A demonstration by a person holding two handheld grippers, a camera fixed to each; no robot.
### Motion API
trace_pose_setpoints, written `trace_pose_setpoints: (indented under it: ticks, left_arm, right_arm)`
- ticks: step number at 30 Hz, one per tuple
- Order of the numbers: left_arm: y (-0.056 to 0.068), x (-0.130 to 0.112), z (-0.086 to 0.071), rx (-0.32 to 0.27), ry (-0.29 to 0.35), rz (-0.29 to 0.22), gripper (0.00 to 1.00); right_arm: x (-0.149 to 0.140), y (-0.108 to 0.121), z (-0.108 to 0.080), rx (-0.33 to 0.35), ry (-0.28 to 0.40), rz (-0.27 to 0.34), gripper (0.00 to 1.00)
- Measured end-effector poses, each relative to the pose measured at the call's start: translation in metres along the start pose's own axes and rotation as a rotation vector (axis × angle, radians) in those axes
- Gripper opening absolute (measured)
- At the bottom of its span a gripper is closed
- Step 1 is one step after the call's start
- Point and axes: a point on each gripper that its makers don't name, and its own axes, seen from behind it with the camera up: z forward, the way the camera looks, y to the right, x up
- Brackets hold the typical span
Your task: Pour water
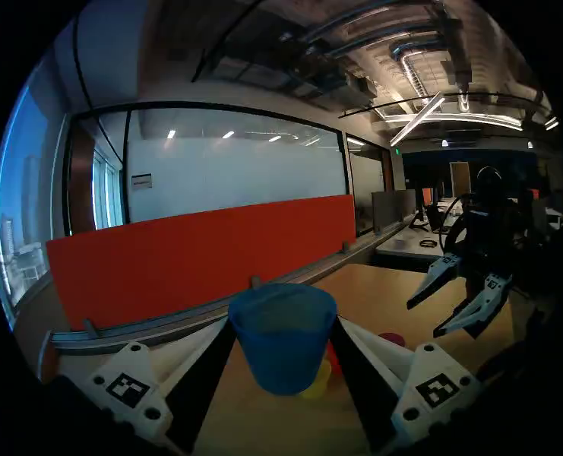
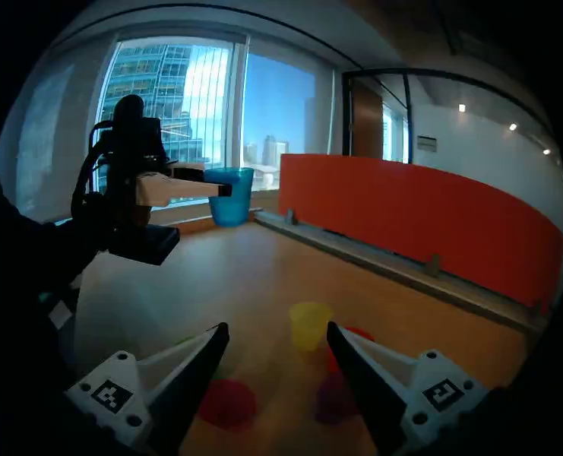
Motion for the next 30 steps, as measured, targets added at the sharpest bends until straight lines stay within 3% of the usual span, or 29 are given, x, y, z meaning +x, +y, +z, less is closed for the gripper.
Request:
trace_pose_setpoints:
  ticks: [15,30]
  left_arm:
    - [0.001,0.001,-0.002,-0.005,-0.004,0.004,0.85]
    - [0.0,0.001,0.003,-0.001,-0.002,0.001,0.85]
  right_arm:
    - [-0.011,-0.027,0.012,0.142,-0.077,-0.06,1.0]
    - [-0.032,-0.05,0.034,0.218,-0.163,-0.096,1.0]
